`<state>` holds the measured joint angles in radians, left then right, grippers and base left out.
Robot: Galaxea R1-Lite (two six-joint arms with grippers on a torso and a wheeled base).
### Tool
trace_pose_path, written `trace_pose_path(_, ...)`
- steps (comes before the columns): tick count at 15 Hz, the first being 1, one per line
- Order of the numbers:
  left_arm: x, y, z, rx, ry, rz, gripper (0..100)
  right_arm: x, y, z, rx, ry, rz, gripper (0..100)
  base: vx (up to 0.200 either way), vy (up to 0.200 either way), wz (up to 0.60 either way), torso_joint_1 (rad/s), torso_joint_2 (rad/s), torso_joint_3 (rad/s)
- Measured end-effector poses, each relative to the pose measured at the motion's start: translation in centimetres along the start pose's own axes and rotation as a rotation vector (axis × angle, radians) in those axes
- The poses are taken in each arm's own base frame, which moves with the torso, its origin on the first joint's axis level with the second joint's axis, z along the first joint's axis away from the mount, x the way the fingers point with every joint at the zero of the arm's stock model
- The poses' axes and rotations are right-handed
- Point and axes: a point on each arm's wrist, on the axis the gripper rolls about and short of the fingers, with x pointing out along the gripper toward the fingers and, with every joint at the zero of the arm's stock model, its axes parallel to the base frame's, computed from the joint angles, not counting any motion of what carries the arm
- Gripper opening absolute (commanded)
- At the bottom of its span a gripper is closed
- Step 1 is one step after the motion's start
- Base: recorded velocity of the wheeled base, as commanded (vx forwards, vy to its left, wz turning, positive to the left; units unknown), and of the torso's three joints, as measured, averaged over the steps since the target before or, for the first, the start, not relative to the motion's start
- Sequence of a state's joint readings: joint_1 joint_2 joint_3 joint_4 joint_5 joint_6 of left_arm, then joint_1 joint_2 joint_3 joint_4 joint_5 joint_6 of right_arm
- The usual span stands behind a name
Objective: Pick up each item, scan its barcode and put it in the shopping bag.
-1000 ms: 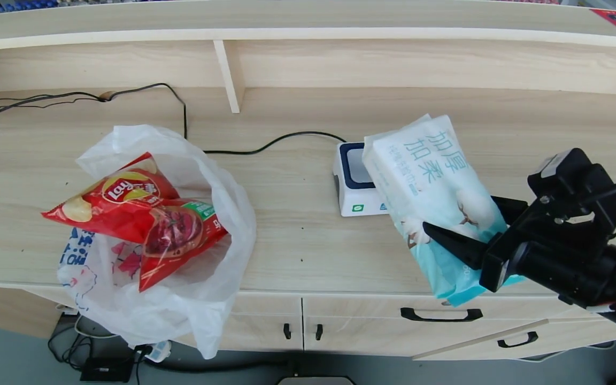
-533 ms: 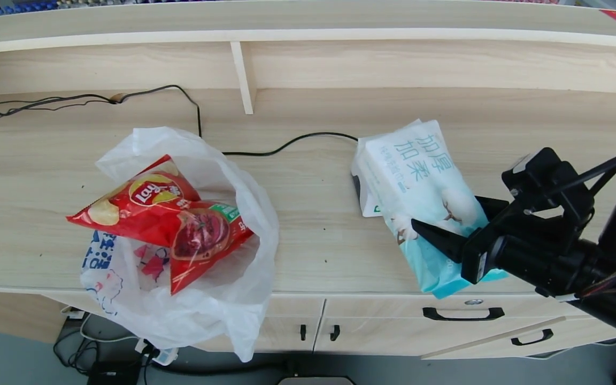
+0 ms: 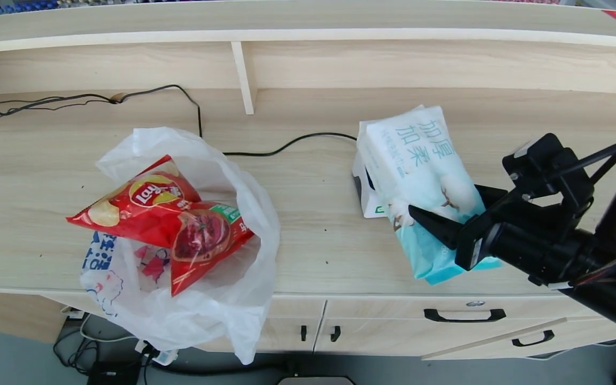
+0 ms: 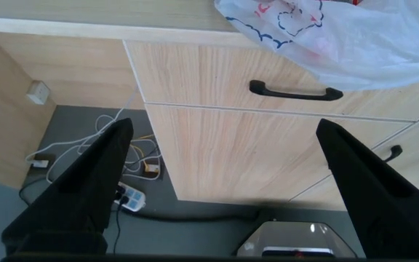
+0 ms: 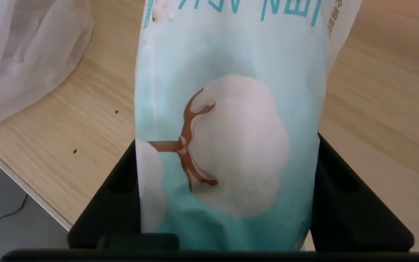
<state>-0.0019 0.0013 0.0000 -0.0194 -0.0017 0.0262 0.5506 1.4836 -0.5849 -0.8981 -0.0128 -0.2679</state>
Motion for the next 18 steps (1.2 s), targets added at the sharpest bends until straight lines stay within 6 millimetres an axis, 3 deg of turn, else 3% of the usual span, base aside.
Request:
trace_pose_path(8,0.0,0.0,0.0,0.000,0.000,0.000,100,-3.9,0.0,2.3,0.026,-0.125,-0.002,0,0.000,0.000,0.60,0.003,0.00,0.002)
trace_pose_path(11,0.0,0.0,0.0,0.000,0.000,0.001,100,-4.5,0.4,3.0,0.027,-0.157,0.021,0,0.000,0.000,0.60,0.001,0.00,0.007)
trace_pose_path(14,0.0,0.0,0.0,0.000,0.000,0.001,100,-3.8,1.5,3.4,0.035,-0.159,0.063,0,0.000,0.000,0.00,0.000,0.00,0.000)
trace_pose_path(18,0.0,0.0,0.0,0.000,0.000,0.001,100,-0.4,2.7,3.0,0.083,-0.119,0.093,0,0.000,0.000,0.00,0.000,0.00,0.000)
